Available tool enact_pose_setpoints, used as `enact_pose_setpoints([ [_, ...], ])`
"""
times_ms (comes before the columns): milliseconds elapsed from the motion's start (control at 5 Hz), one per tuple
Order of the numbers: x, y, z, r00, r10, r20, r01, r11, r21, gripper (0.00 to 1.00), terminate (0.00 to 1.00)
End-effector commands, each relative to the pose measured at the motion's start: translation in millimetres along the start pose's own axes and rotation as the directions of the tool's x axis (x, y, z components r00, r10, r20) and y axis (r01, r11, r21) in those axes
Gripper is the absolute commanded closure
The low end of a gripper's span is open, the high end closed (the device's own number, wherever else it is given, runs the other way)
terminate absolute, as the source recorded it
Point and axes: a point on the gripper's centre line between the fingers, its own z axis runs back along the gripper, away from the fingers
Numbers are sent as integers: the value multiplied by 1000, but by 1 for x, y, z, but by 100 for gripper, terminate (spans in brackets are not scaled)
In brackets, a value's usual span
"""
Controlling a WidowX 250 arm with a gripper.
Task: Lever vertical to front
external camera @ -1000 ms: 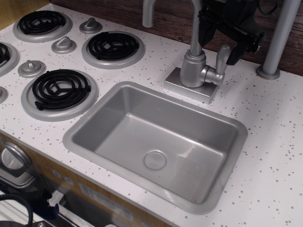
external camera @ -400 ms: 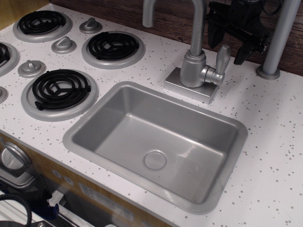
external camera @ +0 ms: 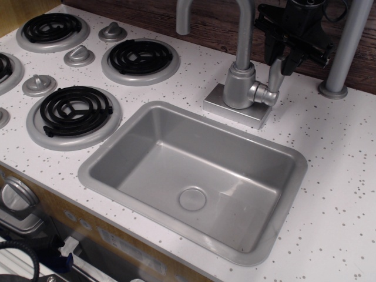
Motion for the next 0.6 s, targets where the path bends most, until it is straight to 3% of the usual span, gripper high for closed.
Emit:
enact_pose_setpoints([
  [0, -15, 5, 17, 992, 123, -26, -123, 992, -9, 100, 0],
  [200, -24, -1, 19, 984, 157, -79, -159, 987, -21, 100, 0],
  [400, -30, -3, 15, 981, 174, -88, -177, 984, -28, 100, 0],
])
